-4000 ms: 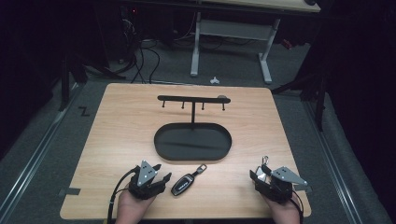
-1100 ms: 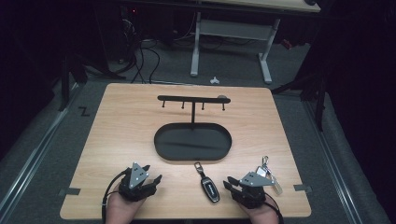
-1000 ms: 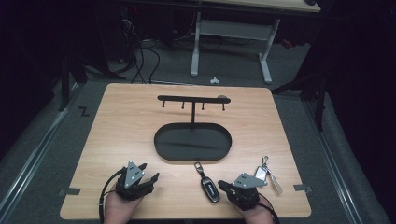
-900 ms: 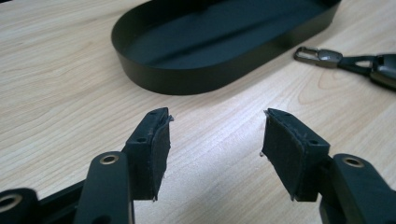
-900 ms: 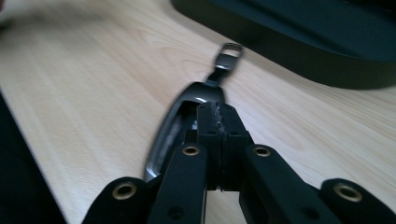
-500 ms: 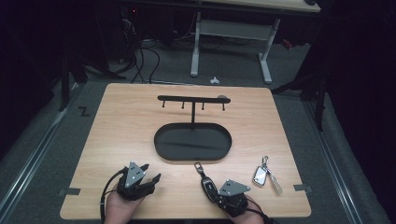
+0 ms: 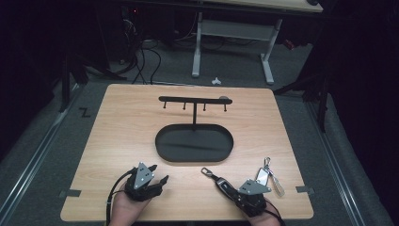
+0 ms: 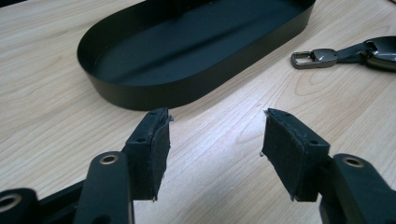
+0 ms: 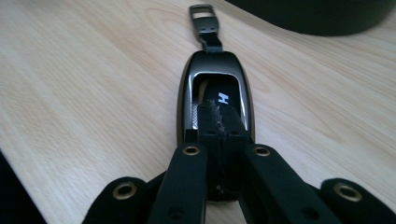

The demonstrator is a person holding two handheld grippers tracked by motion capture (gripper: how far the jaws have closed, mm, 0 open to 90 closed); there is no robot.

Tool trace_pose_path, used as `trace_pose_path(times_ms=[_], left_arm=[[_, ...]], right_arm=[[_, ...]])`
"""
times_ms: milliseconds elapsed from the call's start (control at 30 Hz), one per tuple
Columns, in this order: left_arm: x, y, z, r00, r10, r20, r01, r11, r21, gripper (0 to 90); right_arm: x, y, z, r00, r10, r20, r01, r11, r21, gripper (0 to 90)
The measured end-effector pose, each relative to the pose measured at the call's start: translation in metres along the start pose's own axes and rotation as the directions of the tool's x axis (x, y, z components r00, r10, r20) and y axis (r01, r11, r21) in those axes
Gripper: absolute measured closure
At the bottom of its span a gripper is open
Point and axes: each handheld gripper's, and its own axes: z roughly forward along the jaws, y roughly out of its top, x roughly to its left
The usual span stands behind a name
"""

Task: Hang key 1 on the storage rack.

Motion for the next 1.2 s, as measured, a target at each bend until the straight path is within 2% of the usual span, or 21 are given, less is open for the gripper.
trace_pose_path(times_ms=[233,533,667,933,1200], left_arm=[[-0.007,0.006,0.008,0.999,0.03,0.034,-0.029,0.9995,-0.015,41.1],[-0.009,0.012,0.015,0.9981,0.02,0.059,-0.018,0.9993,-0.033,38.7],[-0.01,0.012,0.016,0.9979,0.025,0.06,-0.024,0.9994,-0.026,37.9],[-0.008,0.008,0.011,0.9983,0.025,0.052,-0.024,0.9995,-0.022,36.0],[-0.004,0.002,0.005,0.9992,0.006,0.04,-0.005,0.9998,-0.02,33.6]], right_arm=[[-0.014,-0.012,-0.013,0.9981,0.046,0.041,-0.046,0.999,0.001,90.0],[-0.022,-0.023,-0.024,0.993,0.095,0.071,-0.095,0.996,-0.006,90.0],[-0.022,-0.023,-0.026,0.9931,0.094,0.071,-0.093,0.996,-0.01,89.5],[-0.022,-0.014,-0.032,0.9942,0.088,0.062,-0.084,0.994,-0.068,88.0],[-0.035,-0.008,-0.034,0.9894,0.114,0.09,-0.105,0.989,-0.101,82.8]])
